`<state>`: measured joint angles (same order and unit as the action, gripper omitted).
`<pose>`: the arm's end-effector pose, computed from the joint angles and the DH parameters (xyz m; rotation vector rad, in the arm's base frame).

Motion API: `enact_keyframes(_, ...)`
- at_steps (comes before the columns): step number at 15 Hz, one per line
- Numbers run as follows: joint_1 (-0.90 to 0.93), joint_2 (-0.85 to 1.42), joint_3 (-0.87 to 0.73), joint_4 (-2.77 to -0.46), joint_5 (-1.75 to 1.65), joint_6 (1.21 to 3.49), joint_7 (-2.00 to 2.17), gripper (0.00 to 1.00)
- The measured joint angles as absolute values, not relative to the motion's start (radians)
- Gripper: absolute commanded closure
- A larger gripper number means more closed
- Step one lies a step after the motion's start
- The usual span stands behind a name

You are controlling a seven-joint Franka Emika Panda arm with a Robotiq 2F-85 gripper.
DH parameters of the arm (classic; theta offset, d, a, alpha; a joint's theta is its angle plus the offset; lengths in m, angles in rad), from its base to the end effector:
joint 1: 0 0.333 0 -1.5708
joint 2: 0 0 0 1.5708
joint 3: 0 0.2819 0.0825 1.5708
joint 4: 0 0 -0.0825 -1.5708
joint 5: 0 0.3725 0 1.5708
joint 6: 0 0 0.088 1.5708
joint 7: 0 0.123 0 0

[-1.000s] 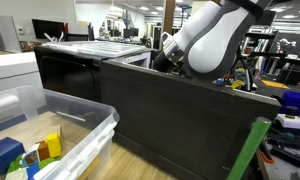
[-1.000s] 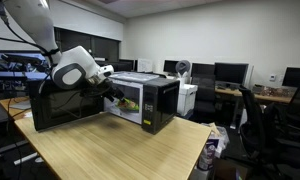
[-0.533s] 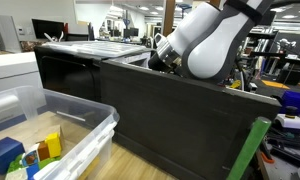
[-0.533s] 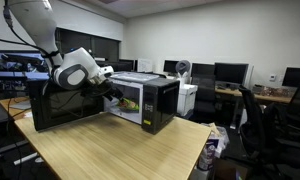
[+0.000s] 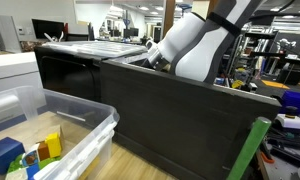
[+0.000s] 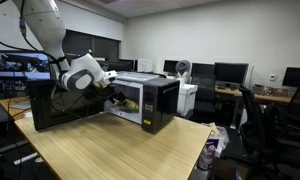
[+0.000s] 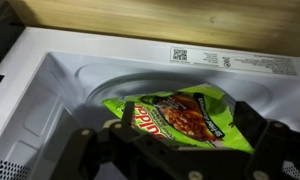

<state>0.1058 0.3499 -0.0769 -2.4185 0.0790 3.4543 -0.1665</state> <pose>0.5327 0.0051 0.2140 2.8904 0.1817 1.0319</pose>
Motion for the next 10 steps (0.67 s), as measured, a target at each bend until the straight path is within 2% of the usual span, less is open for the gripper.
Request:
enact_keyframes(5, 0.065, 0.368, -0.013, -2.406, 0.050, 3.454, -0.131, 0.00)
enact_keyframes(10, 0.065, 0.398, -0.024, -2.353, 0.047, 3.454, -0.128, 0.00)
